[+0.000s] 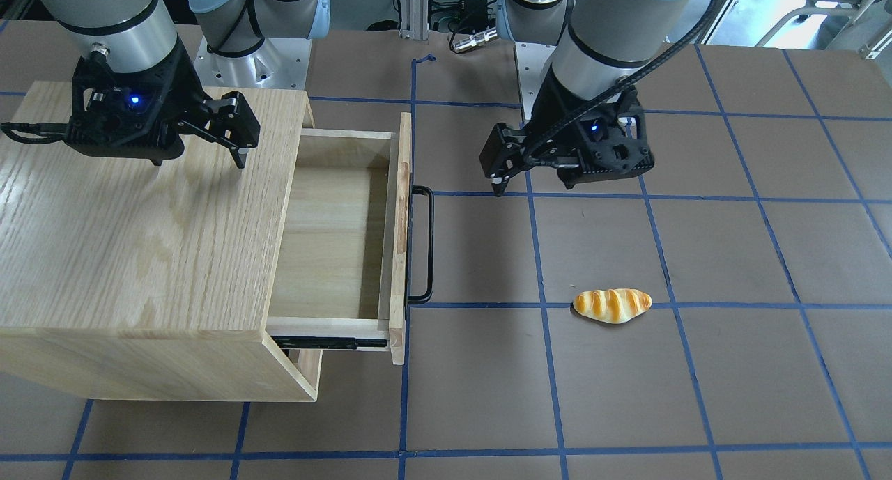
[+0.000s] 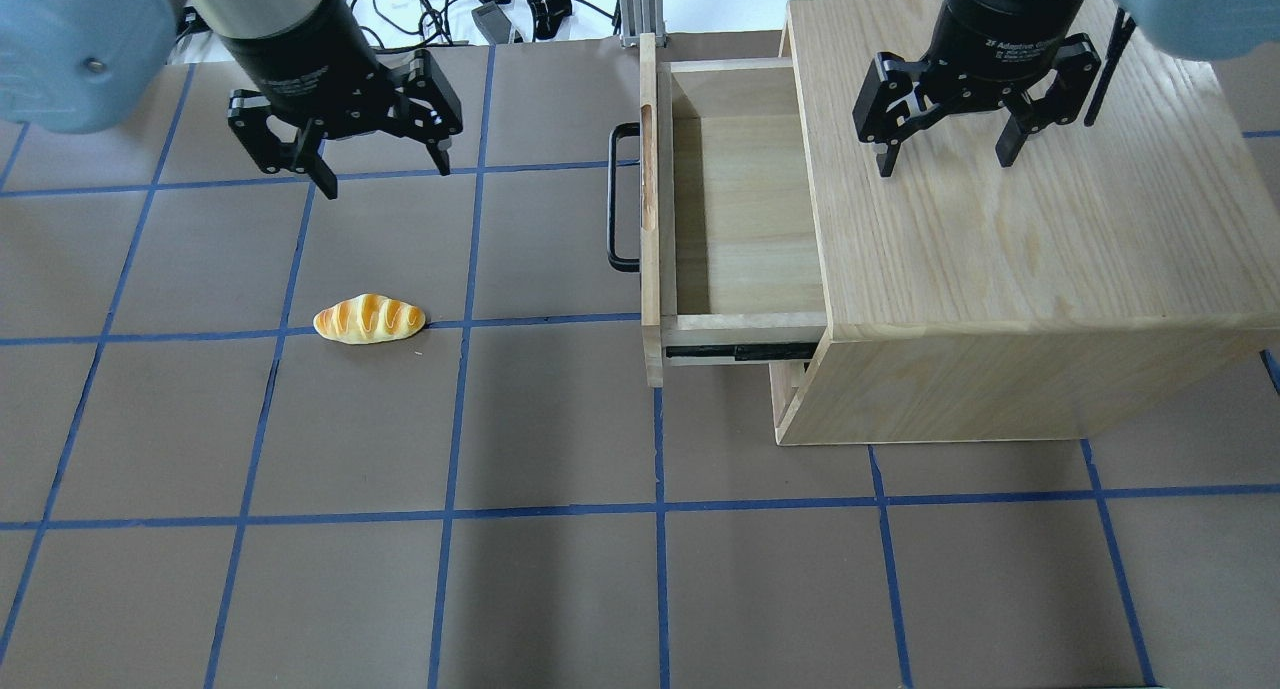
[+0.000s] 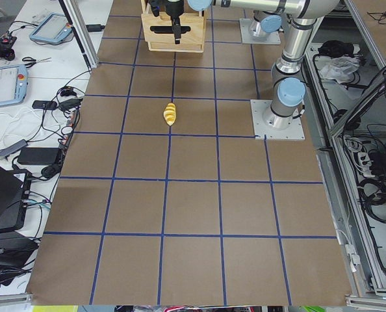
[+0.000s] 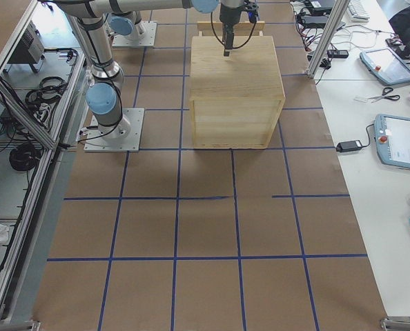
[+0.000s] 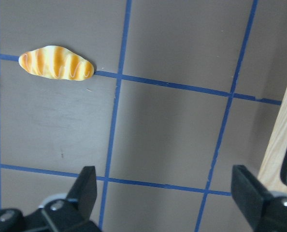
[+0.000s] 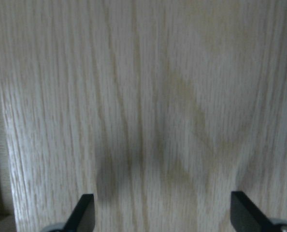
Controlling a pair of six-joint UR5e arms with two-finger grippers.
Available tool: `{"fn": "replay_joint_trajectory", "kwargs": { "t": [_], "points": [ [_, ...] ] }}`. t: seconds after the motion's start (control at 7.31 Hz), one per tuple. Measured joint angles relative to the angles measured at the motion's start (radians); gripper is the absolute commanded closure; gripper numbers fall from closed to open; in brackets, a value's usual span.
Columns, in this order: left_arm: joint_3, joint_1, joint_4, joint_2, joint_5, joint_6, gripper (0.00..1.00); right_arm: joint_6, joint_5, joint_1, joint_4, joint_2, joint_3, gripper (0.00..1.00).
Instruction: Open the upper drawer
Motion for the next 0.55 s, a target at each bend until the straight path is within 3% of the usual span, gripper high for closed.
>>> {"fn": "replay_joint_trajectory", "kwargs": {
  "t": [0.27,0.55],
  "points": [
    [-0.007,0.1,-0.022,0.03,0.024,0.138,0.0,0.0,0.0,0.0,0.0,0.0,0.0,0.0],
    [-0.011,0.129,-0.029,0.058,0.026,0.19,0.0,0.0,0.0,0.0,0.0,0.0,0.0,0.0]
  ]
}}
